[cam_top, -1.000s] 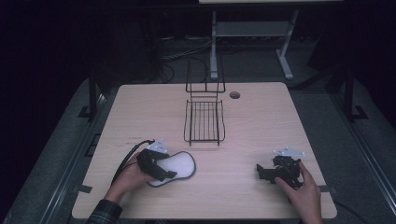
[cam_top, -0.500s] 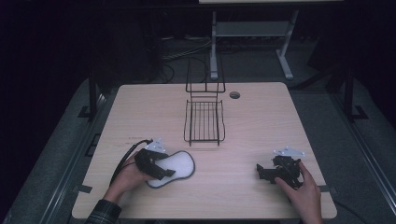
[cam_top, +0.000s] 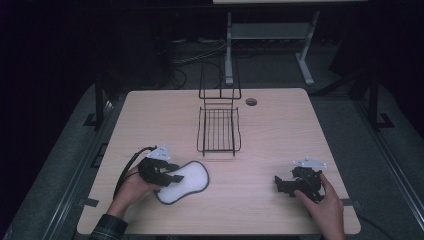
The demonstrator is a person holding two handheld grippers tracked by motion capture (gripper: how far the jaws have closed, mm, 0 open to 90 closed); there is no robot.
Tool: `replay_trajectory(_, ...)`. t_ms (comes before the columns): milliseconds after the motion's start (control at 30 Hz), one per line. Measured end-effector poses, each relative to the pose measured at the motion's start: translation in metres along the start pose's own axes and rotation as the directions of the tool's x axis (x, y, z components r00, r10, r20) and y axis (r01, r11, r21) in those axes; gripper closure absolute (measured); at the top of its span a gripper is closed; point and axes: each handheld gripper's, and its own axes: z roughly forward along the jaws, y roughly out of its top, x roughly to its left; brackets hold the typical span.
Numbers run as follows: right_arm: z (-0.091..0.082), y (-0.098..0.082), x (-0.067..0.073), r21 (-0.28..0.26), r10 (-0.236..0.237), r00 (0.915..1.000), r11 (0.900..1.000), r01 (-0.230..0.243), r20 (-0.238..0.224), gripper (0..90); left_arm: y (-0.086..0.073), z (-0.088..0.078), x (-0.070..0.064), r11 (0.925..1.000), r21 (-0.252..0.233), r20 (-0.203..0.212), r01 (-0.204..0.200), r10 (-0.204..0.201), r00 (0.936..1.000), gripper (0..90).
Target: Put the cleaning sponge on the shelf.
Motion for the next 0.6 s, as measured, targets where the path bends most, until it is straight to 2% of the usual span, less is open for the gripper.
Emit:
replay_trajectory(100,0.0,0.0,0.0,0.0,0.0,1.0,1.0,0.0,0.0,0.0,0.0,-0.003,0.0,0.9997,-0.019,0.013,0.017,-0.017,0.9998,60.8)
replay_trajectory(167,0.0,0.0,0.0,0.0,0.0,1.0,1.0,0.0,0.0,0.0,0.001,-0.005,0.001,0.9996,-0.024,0.018,0.012,-0.012,0.9998,63.8)
replay_trajectory(367,0.0,0.0,0.0,0.0,0.0,1.0,1.0,0.0,0.0,0.0,0.003,-0.011,0.0,0.9969,-0.072,0.057,0.032,-0.028,0.998,72.6)
replay_trajectory(600,0.0,0.0,0.0,0.0,0.0,1.0,1.0,0.0,0.0,0.0,0.004,-0.019,-0.001,0.9897,-0.125,0.112,0.069,-0.055,0.9922,81.7)
